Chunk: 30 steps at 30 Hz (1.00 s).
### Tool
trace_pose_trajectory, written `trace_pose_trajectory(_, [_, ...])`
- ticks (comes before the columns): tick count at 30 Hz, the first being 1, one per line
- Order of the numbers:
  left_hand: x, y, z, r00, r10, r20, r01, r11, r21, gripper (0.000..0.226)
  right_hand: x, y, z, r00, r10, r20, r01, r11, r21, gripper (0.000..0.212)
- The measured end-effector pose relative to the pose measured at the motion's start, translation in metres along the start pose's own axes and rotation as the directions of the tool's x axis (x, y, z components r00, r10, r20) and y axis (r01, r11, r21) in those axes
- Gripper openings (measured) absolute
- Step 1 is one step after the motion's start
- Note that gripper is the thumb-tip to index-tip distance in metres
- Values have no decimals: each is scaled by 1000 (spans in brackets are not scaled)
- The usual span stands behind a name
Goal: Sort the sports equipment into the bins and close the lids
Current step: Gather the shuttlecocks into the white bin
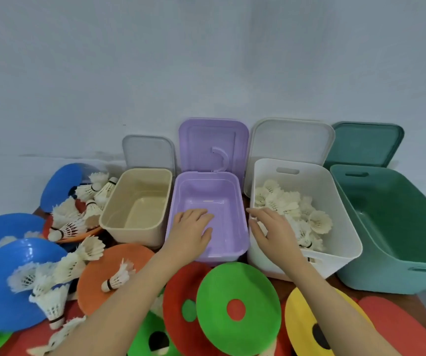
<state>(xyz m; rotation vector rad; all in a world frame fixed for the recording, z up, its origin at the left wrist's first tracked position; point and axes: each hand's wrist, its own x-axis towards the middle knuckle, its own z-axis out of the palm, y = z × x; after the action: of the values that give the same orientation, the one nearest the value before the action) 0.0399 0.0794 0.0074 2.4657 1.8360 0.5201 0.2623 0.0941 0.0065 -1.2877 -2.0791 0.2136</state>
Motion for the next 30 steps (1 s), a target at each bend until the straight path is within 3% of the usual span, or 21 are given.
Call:
trace_pose_trajectory(6, [-61, -76, -20, 993, -121, 18, 122, 990, -77, 55, 5, -72, 49, 997, -76, -13, 78, 987, 141, 37])
trace_pose_trajectory(12, [-125, -154, -31, 971, -239, 7, 239, 969, -63, 43, -1, -148, 117, 989, -92, 117, 69, 981, 184, 38])
trace_pose_trajectory(15, [-149, -189, -35, 960, -282, 0, 281, 959, -46, 49, -3, -173, 157, 972, -55, 228, 11, 982, 189, 36])
trace_pose_trajectory(17, [-160, -207, -40, 951, -307, 16, 308, 951, -17, 61, -3, -184, 180, 930, 12, 367, -54, 993, 104, 47])
trace_pose_trajectory(19, [-171, -223, -39, 928, -360, 91, 358, 933, 41, 68, -2, -196, 198, 844, 130, 521, -101, 991, -83, 56])
trace_pose_trajectory(21, [-182, -234, -38, 894, -412, 174, 402, 911, 90, 78, -3, -208, 212, 783, 193, 591, -109, 979, -174, 57])
trace_pose_trajectory(25, [-196, -249, -35, 880, -425, 211, 418, 905, 79, 83, -11, -223, 229, 871, 194, 452, -146, 979, -139, 37])
trace_pose_trajectory(30, [-196, -256, -30, 915, -382, 129, 379, 924, 51, 77, -20, -230, 227, 916, 183, 357, -196, 981, -1, 24])
